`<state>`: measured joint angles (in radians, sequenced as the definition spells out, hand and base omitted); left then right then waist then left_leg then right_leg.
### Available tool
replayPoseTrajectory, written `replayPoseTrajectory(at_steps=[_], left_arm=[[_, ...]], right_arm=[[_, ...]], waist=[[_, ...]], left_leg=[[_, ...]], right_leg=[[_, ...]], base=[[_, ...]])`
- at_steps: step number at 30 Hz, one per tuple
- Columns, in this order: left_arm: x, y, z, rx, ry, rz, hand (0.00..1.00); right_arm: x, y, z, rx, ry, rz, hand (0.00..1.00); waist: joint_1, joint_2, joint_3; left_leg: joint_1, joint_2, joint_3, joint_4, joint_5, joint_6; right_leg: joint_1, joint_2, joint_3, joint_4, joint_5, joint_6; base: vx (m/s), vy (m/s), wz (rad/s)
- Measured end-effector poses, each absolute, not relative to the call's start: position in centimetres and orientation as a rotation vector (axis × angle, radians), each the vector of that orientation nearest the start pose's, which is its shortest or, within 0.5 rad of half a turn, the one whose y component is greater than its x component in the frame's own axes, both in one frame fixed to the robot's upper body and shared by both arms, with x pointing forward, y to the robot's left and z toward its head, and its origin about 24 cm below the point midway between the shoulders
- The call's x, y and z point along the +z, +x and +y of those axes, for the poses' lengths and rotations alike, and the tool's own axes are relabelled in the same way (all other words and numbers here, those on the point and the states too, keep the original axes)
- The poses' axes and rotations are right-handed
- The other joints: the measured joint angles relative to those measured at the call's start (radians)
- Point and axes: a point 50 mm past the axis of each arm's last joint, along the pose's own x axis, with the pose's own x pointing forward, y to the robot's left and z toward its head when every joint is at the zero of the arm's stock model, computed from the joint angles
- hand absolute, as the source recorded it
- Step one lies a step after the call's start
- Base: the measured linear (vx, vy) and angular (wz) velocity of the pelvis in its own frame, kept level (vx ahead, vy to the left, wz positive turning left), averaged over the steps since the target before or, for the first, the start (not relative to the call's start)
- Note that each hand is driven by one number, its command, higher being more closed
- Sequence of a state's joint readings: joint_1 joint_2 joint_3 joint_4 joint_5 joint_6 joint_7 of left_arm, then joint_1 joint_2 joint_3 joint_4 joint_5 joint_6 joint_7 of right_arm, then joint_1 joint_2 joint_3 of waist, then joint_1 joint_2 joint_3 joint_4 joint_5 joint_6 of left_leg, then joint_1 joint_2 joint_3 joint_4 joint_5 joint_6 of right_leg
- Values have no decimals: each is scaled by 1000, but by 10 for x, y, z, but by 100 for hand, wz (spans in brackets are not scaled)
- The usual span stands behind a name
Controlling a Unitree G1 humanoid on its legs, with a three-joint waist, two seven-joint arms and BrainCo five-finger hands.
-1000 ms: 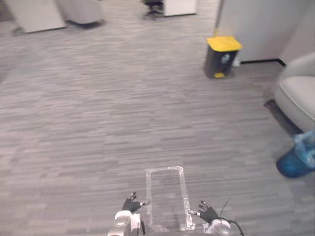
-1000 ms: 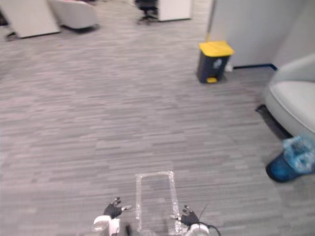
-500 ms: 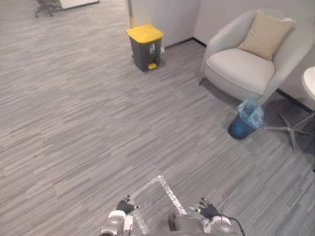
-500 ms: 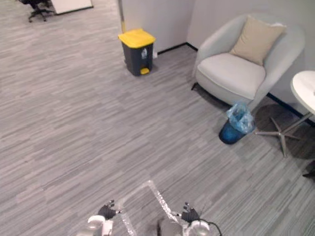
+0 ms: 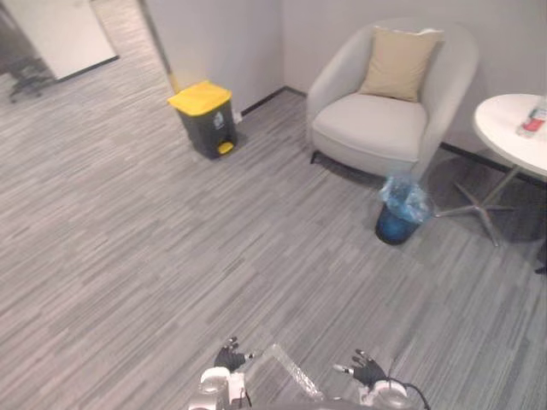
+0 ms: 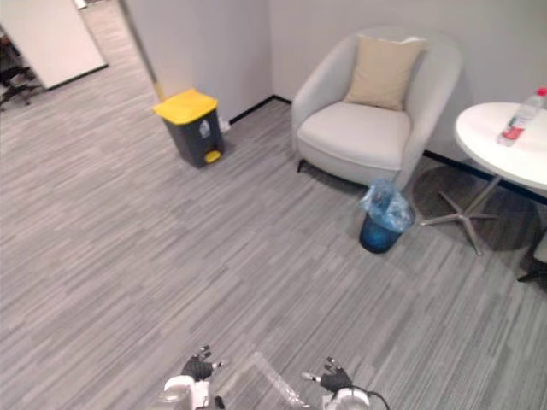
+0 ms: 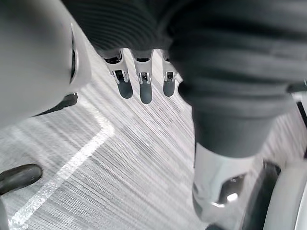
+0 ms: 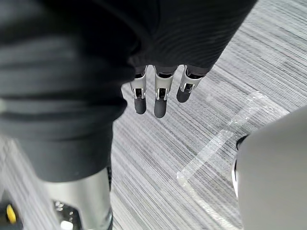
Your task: Organize the slippers on the shoe rack
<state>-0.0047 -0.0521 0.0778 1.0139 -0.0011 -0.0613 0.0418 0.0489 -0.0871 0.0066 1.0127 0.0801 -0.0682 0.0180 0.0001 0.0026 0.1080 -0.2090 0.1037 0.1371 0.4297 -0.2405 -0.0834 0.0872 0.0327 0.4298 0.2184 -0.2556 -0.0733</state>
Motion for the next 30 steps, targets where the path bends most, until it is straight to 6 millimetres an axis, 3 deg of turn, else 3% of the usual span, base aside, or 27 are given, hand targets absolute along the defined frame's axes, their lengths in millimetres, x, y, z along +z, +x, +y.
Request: replayPoseTrajectory(at_steps=[1, 2, 3, 6, 9, 10, 14, 17, 19, 20, 21, 22, 23, 24, 25, 26, 28, 30], left_arm=[[-150, 139, 137, 55, -46, 960, 0], [-151, 138, 135, 40, -37, 967, 0], [-152, 139, 135, 8, -1, 973, 0], [-153, 136, 152, -6, 73, 991, 0], [-155, 132, 161, -8, 112, 1006, 0], [-155, 129, 169, 6, 129, 1015, 0], [-157, 123, 181, 23, 155, 1038, 0], [-157, 123, 180, 19, 154, 1040, 0], [-158, 123, 174, 11, 141, 1042, 0], [-158, 125, 169, 4, 129, 1040, 0], [-159, 123, 168, 2, 126, 1050, 0], [-159, 121, 175, 9, 140, 1058, 0], [-158, 125, 176, 13, 144, 1051, 0], [-157, 128, 167, 10, 115, 1037, 0], [-156, 130, 162, 17, 86, 1022, 0], [-157, 130, 159, 18, 75, 1022, 0], [-158, 128, 149, 2, 55, 1030, 0], [-158, 129, 150, -1, 64, 1029, 0]], right_arm=[[-155, 117, -186, -78, -7, 1010, 0], [-155, 116, -188, -79, -16, 1017, 0], [-157, 113, -191, -84, -21, 1039, 0], [-159, 109, -182, -76, 2, 1050, 0], [-160, 110, -180, -70, 8, 1052, 0], [-159, 112, -181, -66, 2, 1049, 0], [-159, 112, -184, -72, -6, 1046, 0], [-160, 110, -185, -81, -2, 1057, 0], [-160, 107, -189, -88, -9, 1065, 0], [-158, 110, -194, -94, -20, 1049, 0], [-158, 111, -196, -95, -24, 1047, 0], [-160, 107, -191, -90, -12, 1054, 0], [-159, 108, -191, -102, 5, 1044, 0], [-158, 110, -198, -122, -2, 1035, 0], [-158, 107, -203, -137, -7, 1043, 0], [-157, 107, -206, -146, -7, 1043, 0], [-156, 109, -212, -161, -11, 1036, 0], [-156, 109, -212, -173, -1, 1035, 0]], waist=[[0, 10, -8], [1, 20, -13], [1, 10, -23], [-2, -40, -46], [-1, -43, -48], [3, -35, -44], [5, -18, -51], [5, -16, -53], [1, 1, -54], [0, 33, -39], [2, 32, -38], [4, -12, -42], [1, -27, -33], [-2, 0, -23], [15, 20, -18], [17, 31, -18], [10, 58, -22], [8, 49, -21]], left_leg=[[1, -40, -129, -149, 43, -17], [-1, -39, -156, -182, 70, -9], [10, -40, -104, -179, 136, -8], [60, -70, -27, -242, 135, 17], [108, -75, 32, -282, 133, 26], [145, -73, 71, -314, 134, 36], [181, -59, 117, -356, 136, 39], [195, -51, 117, -356, 136, 39], [215, -23, 110, -354, 137, 40], [234, 6, 100, -346, 136, 39], [236, 17, 102, -315, 136, 39], [190, -2, 102, -192, 126, 24], [169, -3, 93, -111, 113, 11], [131, 31, 72, 6, 101, 8], [102, 47, 51, 77, 88, 8], [107, 46, 40, 71, 82, 9], [131, 23, 3, -77, 92, 16], [162, 28, -18, -157, 105, 12]], right_leg=[[-17, -3, 47, 0, -12, 22], [-23, 2, 62, 1, -19, 33], [-25, -13, 104, 17, -33, 73], [-60, -53, 96, 47, -16, 115], [-91, -60, 87, 80, 19, 171], [-101, -63, 27, 99, 39, 179], [-128, -67, -141, 106, 71, 144], [-120, -63, -168, 107, 75, 139], [-132, -31, -192, 181, 85, 124], [-167, -10, -222, 219, 28, 98], [-161, -9, -269, 114, -9, 85], [-153, -36, -302, -68, 120, 89], [-157, -42, -314, -58, 127, 62], [-136, -22, -309, -50, 140, 60], [-114, -9, -283, -70, 138, 56], [-111, -6, -277, -73, 139, 55], [-131, 19, -235, -76, 147, 47], [-136, 41, -220, -88, 155, 38]], base=[[238, 319, -136], [278, 373, -148], [297, 378, -115], [212, 247, -76], [180, 180, -65], [164, 127, -75], [113, 31, -49], [114, -67, -13], [104, -137, -11], [74, -150, -19], [98, -226, -16], [94, -200, -5], [91, -218, -2], [102, -189, -30], [93, -140, -46], [98, -126, -61], [63, -72, -55], [57, -42, -32]])
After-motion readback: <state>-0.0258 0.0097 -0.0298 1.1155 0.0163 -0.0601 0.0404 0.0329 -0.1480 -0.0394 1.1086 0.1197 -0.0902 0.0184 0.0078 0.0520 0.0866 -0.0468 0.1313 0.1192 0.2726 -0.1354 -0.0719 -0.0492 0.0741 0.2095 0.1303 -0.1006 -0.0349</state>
